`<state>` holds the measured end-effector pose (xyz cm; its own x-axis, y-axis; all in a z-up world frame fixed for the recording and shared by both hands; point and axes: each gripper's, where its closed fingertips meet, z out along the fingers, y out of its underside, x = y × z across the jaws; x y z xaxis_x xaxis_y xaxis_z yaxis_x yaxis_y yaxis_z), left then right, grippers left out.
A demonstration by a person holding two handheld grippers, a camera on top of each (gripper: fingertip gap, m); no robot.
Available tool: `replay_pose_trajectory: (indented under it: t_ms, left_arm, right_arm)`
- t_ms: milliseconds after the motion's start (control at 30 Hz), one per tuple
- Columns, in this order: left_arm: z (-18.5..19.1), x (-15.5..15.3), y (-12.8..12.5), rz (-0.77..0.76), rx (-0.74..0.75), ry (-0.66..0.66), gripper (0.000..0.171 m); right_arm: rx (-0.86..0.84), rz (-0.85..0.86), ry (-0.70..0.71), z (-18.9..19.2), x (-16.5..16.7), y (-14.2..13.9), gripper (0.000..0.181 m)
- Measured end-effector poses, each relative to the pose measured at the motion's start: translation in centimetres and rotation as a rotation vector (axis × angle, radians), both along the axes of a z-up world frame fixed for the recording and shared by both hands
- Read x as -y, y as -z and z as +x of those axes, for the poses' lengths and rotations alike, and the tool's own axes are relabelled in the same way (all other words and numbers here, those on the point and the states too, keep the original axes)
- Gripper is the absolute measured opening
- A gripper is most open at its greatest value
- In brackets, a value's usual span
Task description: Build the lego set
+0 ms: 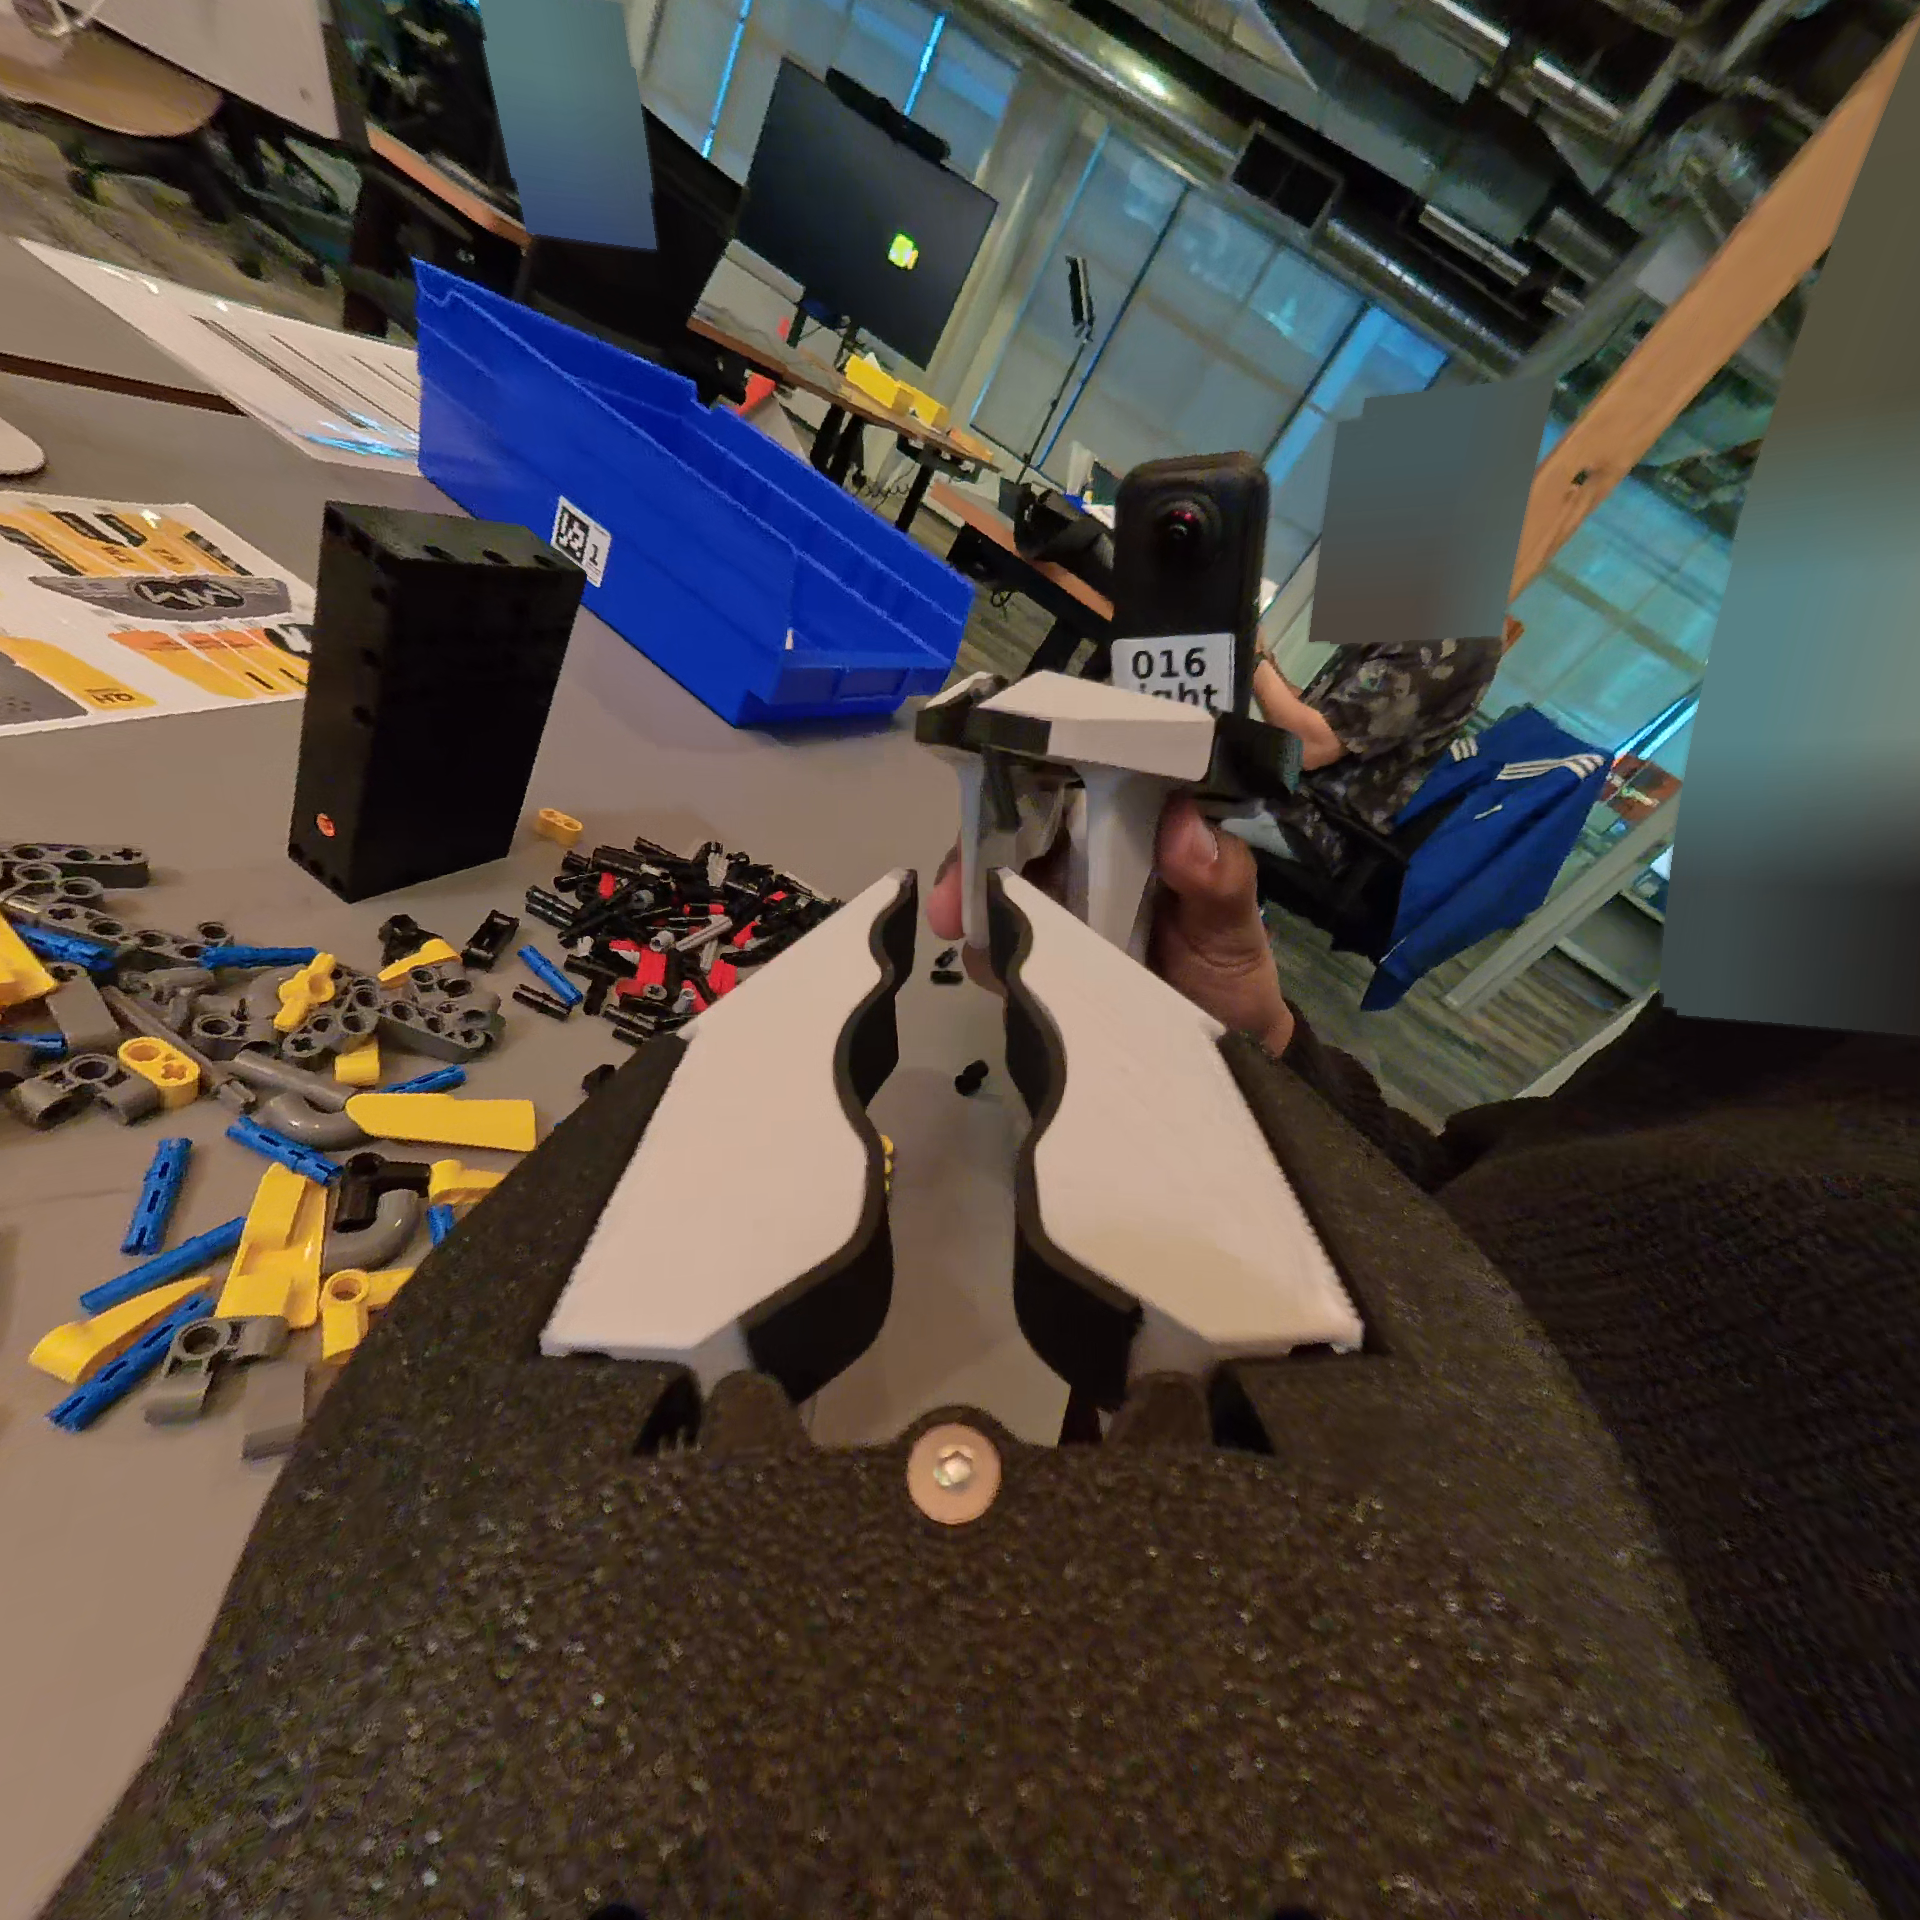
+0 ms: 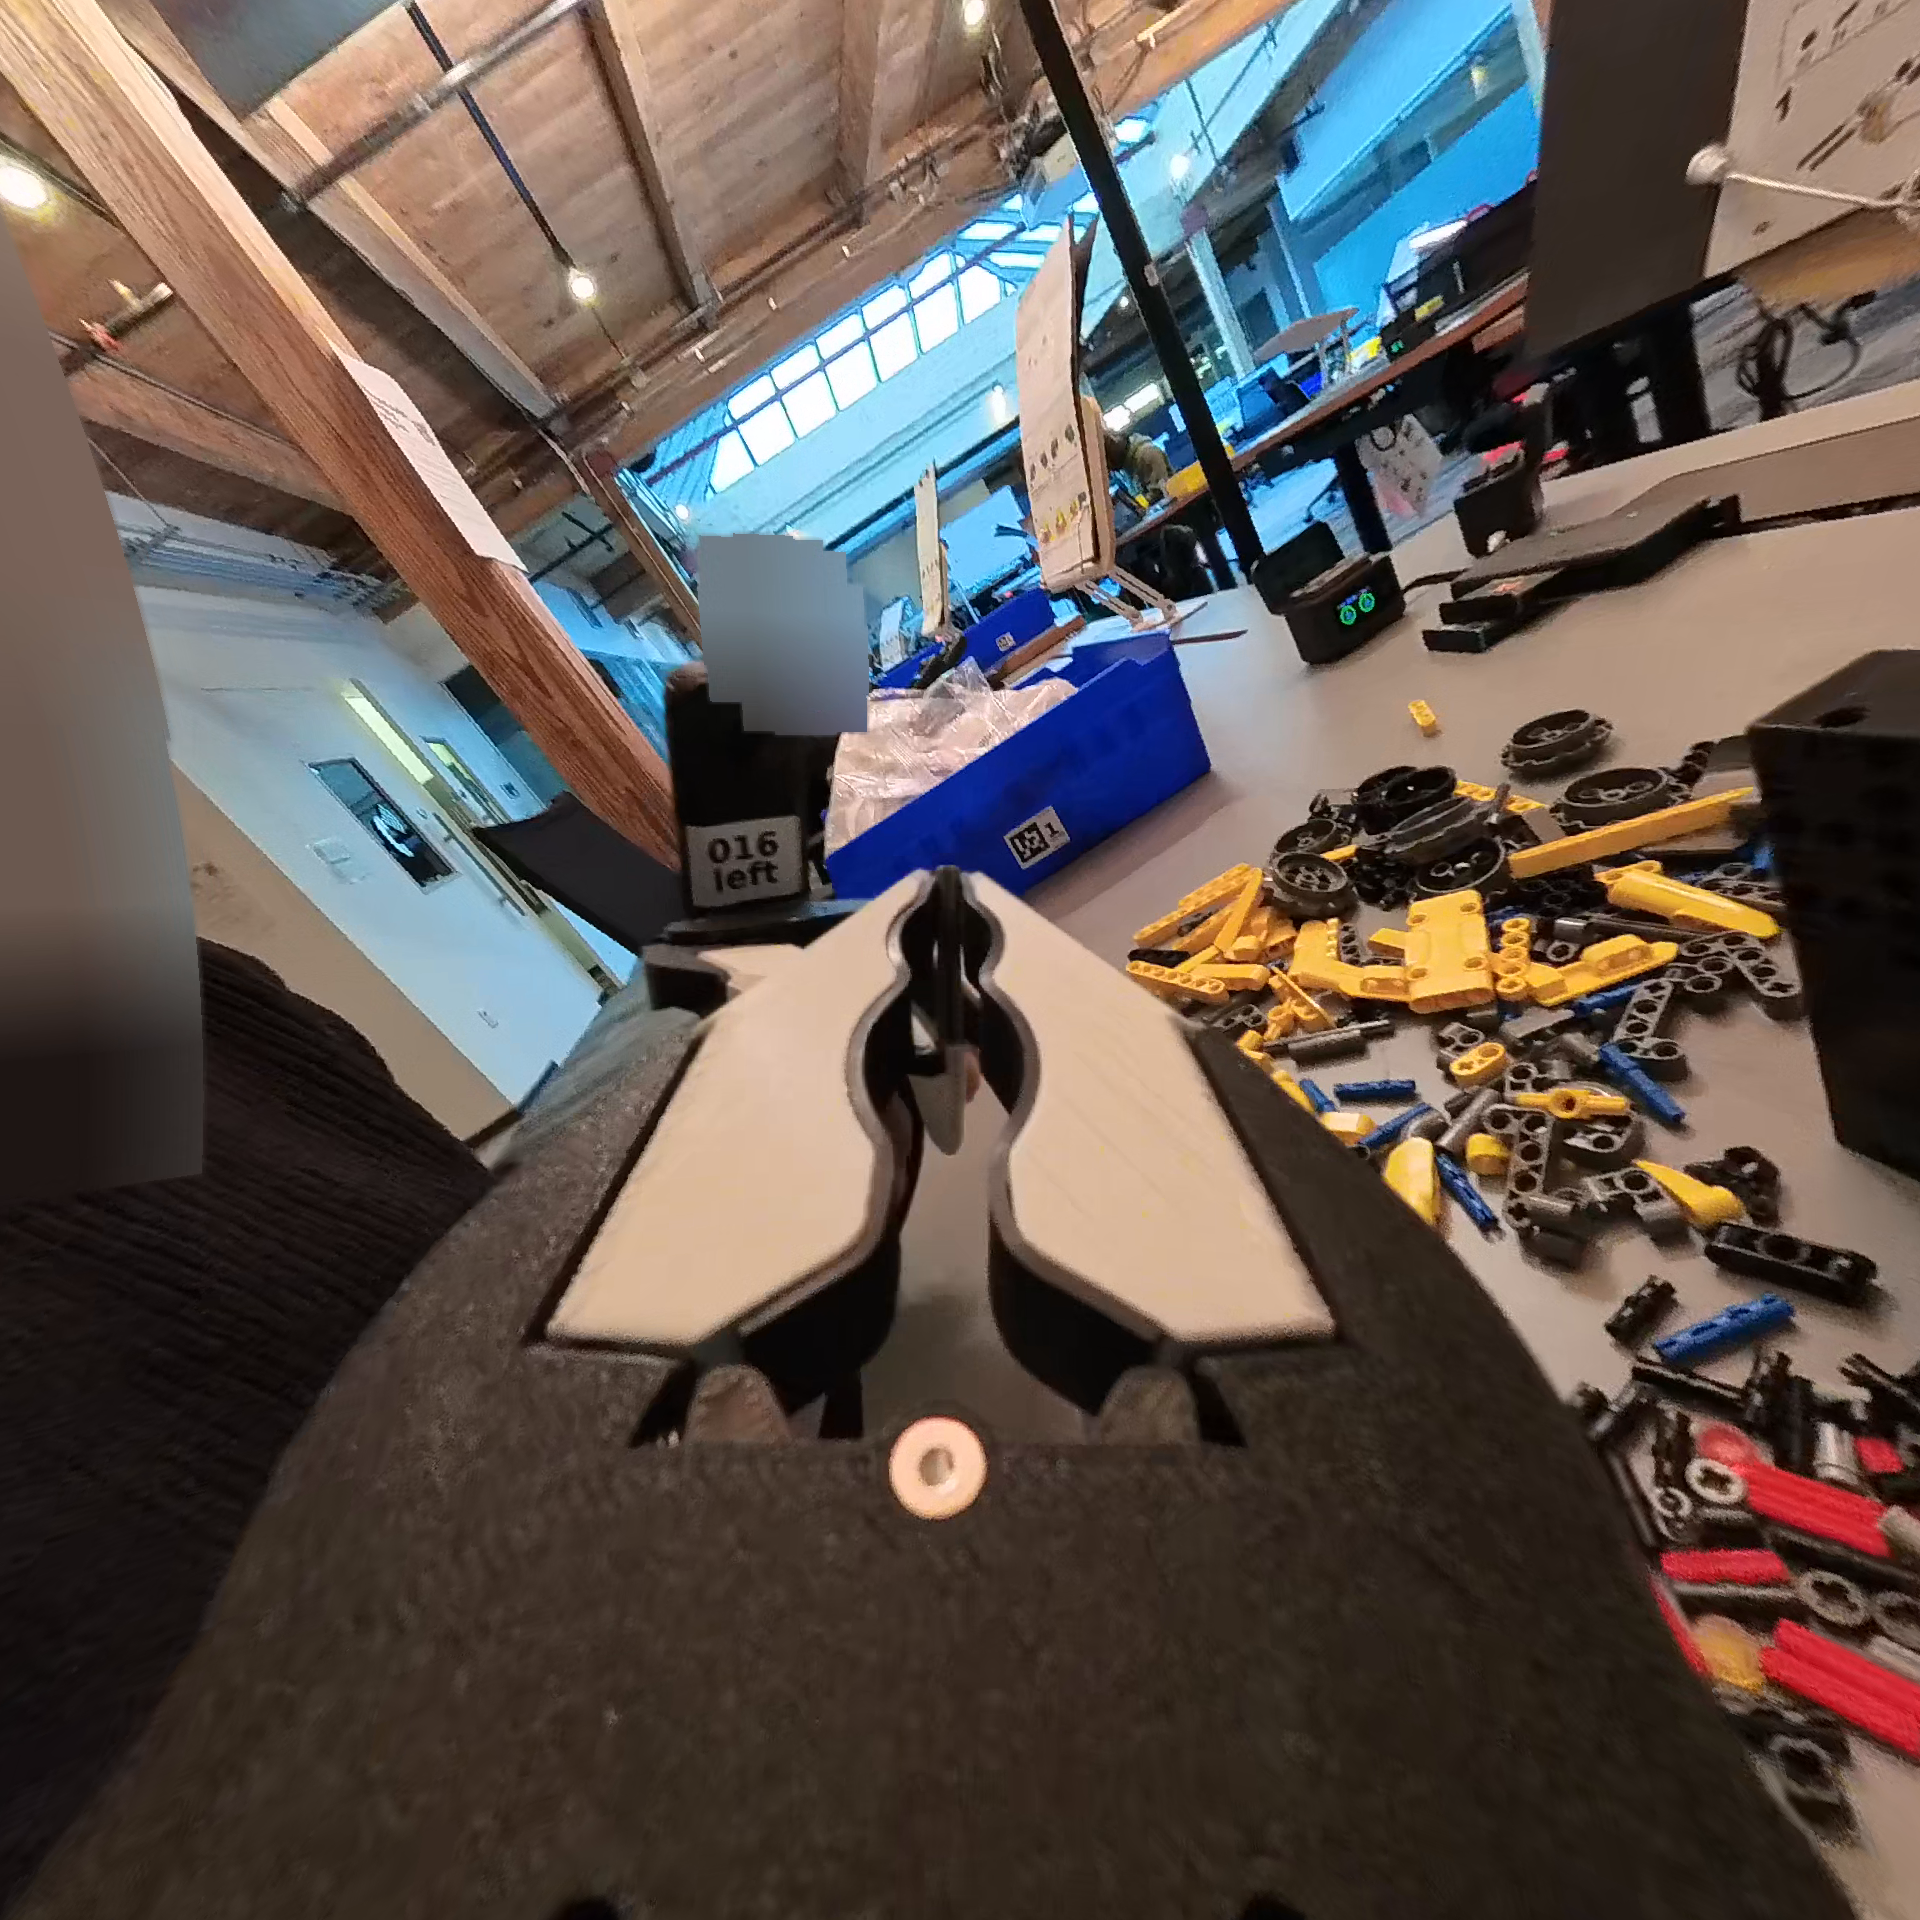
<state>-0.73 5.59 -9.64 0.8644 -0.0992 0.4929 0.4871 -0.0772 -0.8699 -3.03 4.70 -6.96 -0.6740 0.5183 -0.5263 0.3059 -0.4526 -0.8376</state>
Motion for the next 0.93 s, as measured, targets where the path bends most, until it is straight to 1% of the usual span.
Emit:
replay_pose_trajectory:
  t_ms: [67,167,233,300,400,467,567,600,667,700,767,867,933]
  left_arm:
    - [0.2,0.1,-0.4,0.025,0.034,0.023,0.015]
    - [0.8,-0.1,-1.1,0.068,0.112,0.083,0.019]
    - [1.0,-0.3,-1.4,0.09,0.164,0.114,0.019]
    - [0.9,-0.4,-1.5,0.108,0.209,0.121,0.019]
    - [0.9,-0.3,-1.9,0.138,0.269,0.149,0.018]
    - [0.7,-0.2,-1.6,0.129,0.296,0.148,0.004]
    - [0.5,0.1,-1.7,0.158,0.356,0.177,0.004]
    - [0.3,0.2,-1.9,0.175,0.384,0.181,0.004]
    - [-0.5,0.6,-2.1,0.213,0.455,0.177,0.004]
    - [-0.9,0.8,-2.3,0.236,0.501,0.175,0.004]
    - [-1.9,1.2,-2.6,0.292,0.612,0.178,0.003]
    - [-3.2,1.7,-2.7,0.372,0.775,0.19,0.004]
    - [-3.6,1.7,-2.5,0.4,0.848,0.197,0.004]
  right_arm:
    - [0.016,-0.06,-0.03,0.1,0.0,-0.2,0.003]
    - [0.077,-0.208,-0.124,0.2,0.4,-0.4,0.003]
    - [0.117,-0.302,-0.185,0.3,0.5,-0.4,0.003]
    - [0.144,-0.361,-0.234,0.4,0.6,-0.5,0.003]
    - [0.16,-0.347,-0.25,0.4,1.1,-0.1,0.003]
    - [0.156,-0.325,-0.246,0.4,1.3,-0.1,0.003]
    - [0.142,-0.299,-0.23,0.4,1.3,0.0,0.004]
    - [0.125,-0.294,-0.221,0.5,1.1,-0.2,0.008]
    - [0.071,-0.272,-0.164,0.3,0.3,-0.7,0.021]
    - [0.031,-0.226,-0.111,0.1,-0.1,-0.7,0.026]
    - [-0.072,-0.04,0.035,-0.1,-0.9,-0.5,0.031]
    - [-0.271,0.395,0.307,-0.5,-1.7,0.0,0.033]
    - [-0.408,0.649,0.439,-0.2,-1.5,0.0,0.032]
